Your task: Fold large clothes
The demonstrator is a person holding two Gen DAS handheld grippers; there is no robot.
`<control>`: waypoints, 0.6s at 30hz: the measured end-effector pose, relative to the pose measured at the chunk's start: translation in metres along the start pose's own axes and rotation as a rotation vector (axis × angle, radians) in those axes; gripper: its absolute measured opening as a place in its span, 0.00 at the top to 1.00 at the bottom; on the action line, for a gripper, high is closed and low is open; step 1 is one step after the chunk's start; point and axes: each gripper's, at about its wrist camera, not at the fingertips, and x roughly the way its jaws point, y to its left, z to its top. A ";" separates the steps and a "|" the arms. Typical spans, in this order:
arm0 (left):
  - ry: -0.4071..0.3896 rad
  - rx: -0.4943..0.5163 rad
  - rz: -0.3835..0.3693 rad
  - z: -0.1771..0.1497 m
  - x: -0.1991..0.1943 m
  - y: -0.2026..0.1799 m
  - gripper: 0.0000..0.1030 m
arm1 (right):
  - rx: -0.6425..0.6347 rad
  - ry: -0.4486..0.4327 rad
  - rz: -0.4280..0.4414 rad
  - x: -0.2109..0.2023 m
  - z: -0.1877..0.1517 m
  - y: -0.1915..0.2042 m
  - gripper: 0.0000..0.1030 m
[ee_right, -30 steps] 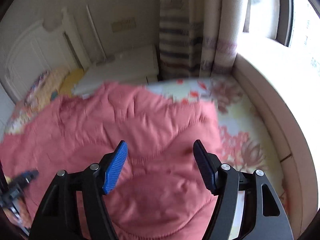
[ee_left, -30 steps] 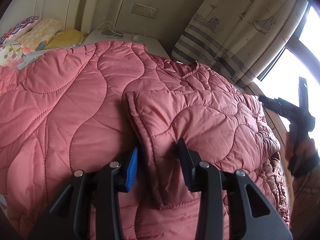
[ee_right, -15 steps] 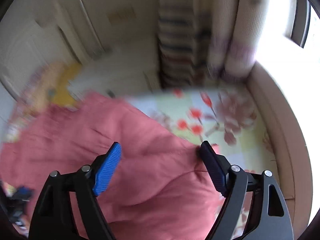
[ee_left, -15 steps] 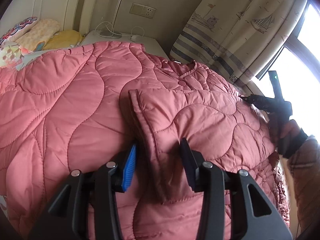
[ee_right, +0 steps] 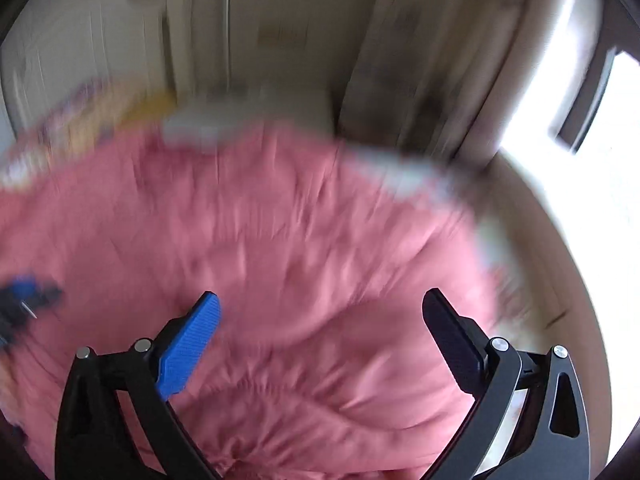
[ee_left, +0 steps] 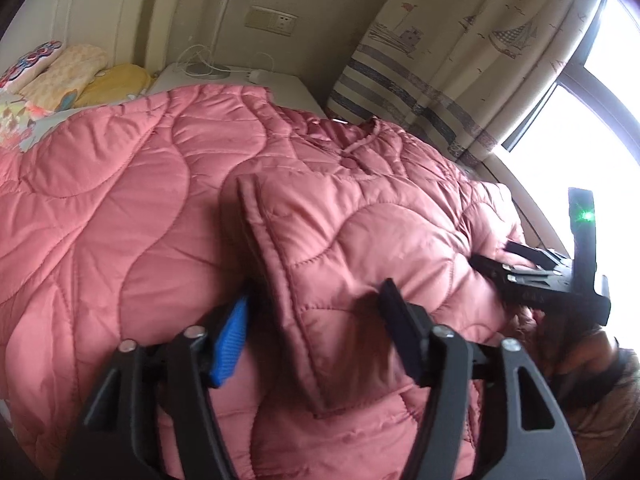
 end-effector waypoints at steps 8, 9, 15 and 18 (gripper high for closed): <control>-0.143 -0.131 0.082 -0.001 -0.095 0.023 0.21 | 0.080 -0.116 0.029 -0.053 -0.013 0.015 0.05; -0.180 -0.156 0.095 -0.004 -0.113 0.033 0.19 | 0.059 -0.143 0.042 -0.061 -0.020 0.022 0.05; -0.372 -0.508 0.292 -0.061 -0.226 0.166 0.18 | 0.026 -0.072 0.042 -0.027 -0.049 0.034 0.05; -0.440 -0.746 0.402 -0.099 -0.270 0.245 0.19 | 0.094 -0.154 0.072 -0.047 -0.054 0.022 0.05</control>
